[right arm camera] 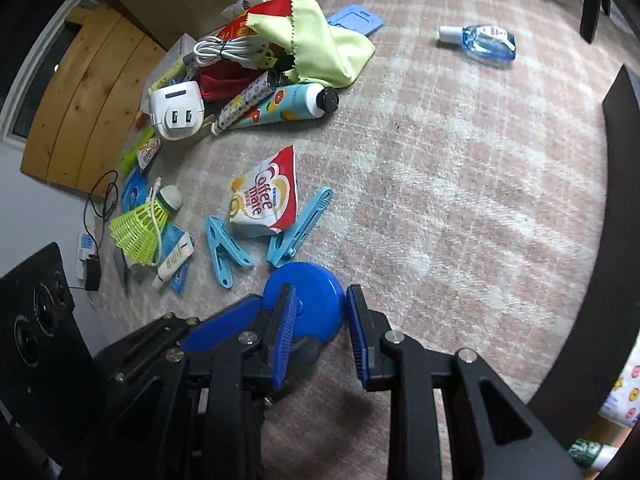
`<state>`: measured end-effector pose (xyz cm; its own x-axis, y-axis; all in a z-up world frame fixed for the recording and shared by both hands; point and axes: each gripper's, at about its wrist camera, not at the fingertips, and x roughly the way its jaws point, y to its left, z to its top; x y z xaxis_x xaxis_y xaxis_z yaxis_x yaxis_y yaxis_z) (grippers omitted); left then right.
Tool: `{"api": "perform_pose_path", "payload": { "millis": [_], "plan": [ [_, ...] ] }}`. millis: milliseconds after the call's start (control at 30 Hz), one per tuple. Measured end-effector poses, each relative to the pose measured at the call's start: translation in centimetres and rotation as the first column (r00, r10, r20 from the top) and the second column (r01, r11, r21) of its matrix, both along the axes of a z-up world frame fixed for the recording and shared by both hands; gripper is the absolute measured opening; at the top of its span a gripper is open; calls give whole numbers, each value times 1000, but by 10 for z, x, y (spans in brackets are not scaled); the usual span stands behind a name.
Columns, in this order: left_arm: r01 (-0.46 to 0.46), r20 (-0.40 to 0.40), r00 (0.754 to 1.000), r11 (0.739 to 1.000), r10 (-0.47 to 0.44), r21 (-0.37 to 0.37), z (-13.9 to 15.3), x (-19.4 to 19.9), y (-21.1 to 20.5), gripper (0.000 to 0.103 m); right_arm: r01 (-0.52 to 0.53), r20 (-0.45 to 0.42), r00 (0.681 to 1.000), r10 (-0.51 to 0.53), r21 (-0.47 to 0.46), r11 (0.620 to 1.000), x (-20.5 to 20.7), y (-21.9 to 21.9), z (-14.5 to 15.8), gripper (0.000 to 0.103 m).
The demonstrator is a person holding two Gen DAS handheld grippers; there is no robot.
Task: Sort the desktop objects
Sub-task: 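Grasp the blue round tape measure with both grippers, then carry the blue tape measure over the tray and release it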
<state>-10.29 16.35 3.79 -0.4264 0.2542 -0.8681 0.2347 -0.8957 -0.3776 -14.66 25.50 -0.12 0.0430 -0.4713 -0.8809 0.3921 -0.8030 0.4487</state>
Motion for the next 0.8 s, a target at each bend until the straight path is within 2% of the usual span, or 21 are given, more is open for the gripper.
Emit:
{"api": "perform_pose_path", "payload": {
  "millis": [167,467,633,800],
  "plan": [
    [-8,-3,1000,999,8,40,2,1,-3,43,6,-1,1000,-6,4,1000,-1,1,1,26],
    [29,-41,999,999,-27,30,27,-4,11,43,30,-42,999,-30,-16,999,-1,19,23,26],
    [76,-74,994,997,-75,18,46,-13,31,43,66,-84,994,-68,-33,997,-2,40,44,26],
    [148,-118,982,989,-145,22,67,-30,70,43,137,-129,981,-142,-46,990,-6,81,68,26]
  ]
}}
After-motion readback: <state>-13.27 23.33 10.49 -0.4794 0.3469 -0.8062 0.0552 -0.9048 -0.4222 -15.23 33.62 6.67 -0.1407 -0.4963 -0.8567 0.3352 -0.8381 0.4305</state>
